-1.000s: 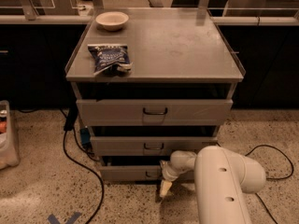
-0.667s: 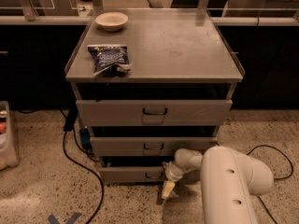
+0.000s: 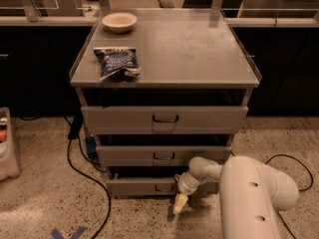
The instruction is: Open bottom drawer
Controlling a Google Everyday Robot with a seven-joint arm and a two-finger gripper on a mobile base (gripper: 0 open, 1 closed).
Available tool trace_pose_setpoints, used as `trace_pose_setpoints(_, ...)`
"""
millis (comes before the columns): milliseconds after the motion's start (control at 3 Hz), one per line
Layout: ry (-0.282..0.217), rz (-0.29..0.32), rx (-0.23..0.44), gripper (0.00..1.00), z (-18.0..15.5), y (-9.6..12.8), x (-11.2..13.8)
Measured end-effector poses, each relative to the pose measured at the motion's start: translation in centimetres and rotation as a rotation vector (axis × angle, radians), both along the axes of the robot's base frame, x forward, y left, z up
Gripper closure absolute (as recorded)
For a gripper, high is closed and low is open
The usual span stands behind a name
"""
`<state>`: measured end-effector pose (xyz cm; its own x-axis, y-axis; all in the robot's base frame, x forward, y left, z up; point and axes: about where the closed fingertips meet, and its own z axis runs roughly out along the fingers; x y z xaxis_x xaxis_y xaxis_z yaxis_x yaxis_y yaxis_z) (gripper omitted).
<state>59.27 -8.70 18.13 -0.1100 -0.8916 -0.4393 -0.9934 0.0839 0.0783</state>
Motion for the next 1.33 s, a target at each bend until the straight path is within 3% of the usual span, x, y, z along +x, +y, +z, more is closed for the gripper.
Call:
trace_pose_setpoints(333, 0.027, 0.010, 0.004, 0.00, -1.6, 0.3, -0.4)
trace_pose_setpoints(667, 0.031, 0.004, 0.001, 0.00, -1.1, 0.2, -0.7)
trace_pose_setpoints(1000, 0.072, 0.009, -0.002, 0.00, -1.1, 0.5, -3.2)
trace_pose_setpoints(1333, 0.073, 0.009, -0.002, 0.00, -1.1, 0.5, -3.2)
